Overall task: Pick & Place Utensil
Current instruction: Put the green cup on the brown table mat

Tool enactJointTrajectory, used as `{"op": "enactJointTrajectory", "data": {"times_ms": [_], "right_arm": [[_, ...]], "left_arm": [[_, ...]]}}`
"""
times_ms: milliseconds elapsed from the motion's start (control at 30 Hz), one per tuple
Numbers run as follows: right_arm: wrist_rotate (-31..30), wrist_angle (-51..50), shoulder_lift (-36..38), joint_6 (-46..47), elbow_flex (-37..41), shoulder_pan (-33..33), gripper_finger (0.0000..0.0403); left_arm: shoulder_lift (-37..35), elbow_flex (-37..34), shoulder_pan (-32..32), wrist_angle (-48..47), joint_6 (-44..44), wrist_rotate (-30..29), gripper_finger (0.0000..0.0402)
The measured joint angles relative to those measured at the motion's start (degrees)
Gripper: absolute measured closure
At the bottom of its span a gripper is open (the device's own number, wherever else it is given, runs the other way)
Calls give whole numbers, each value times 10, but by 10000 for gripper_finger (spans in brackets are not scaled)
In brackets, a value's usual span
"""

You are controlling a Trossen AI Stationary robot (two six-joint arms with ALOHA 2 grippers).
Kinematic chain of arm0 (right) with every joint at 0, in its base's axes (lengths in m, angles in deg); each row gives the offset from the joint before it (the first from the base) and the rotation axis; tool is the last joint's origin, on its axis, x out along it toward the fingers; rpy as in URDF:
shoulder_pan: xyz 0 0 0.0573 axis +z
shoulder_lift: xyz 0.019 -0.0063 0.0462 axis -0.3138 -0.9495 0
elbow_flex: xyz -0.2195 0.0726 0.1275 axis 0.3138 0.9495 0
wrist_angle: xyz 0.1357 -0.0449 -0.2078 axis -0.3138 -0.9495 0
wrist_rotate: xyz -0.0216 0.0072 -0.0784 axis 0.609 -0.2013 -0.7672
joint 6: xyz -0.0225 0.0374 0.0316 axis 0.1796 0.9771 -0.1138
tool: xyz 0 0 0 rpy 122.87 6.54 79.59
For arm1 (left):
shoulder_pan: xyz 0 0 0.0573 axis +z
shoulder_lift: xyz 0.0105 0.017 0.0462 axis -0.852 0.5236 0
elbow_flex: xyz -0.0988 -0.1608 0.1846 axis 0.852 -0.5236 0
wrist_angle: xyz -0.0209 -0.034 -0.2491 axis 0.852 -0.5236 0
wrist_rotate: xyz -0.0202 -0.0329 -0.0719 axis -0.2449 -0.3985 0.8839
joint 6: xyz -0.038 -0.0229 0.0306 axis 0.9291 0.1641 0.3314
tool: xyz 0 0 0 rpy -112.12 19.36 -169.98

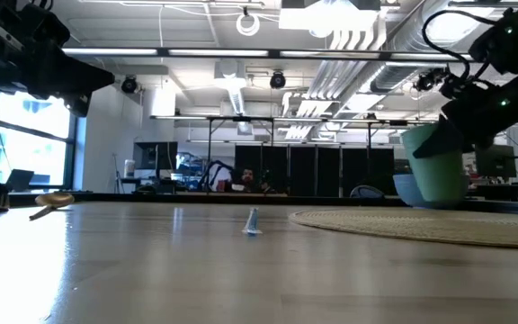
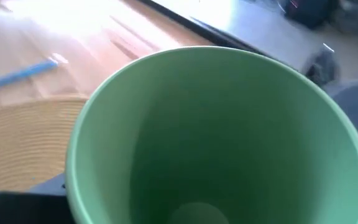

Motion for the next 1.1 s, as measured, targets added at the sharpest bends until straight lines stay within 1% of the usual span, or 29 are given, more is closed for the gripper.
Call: {"op": "enactJointTrajectory", "data": {"times_ms": [33,167,267,433,567,733,933,1100], "right_arm": [[-17,-8,3,17,-3,6,63],[-25,-10,2,49,-10,28,63],[-66,-32,1,77,-3,38,63],[-103,-41,1,117,6,48,63],[-128,-42,2,121,6,58,63],[-133,-49,-2,135,6,63,56],[-135,-50,-31,134,6,62,36],[-141,-40,-47,150,6,62,32]], "left_arm": [[0,0,0,0,0,0,401],[0,0,0,0,0,0,401],[0,0,0,0,0,0,401],[0,0,0,0,0,0,401],[0,0,0,0,0,0,401],[0,0,0,0,0,0,401],[0,0,0,0,0,0,401],[0,0,0,0,0,0,401]]}}
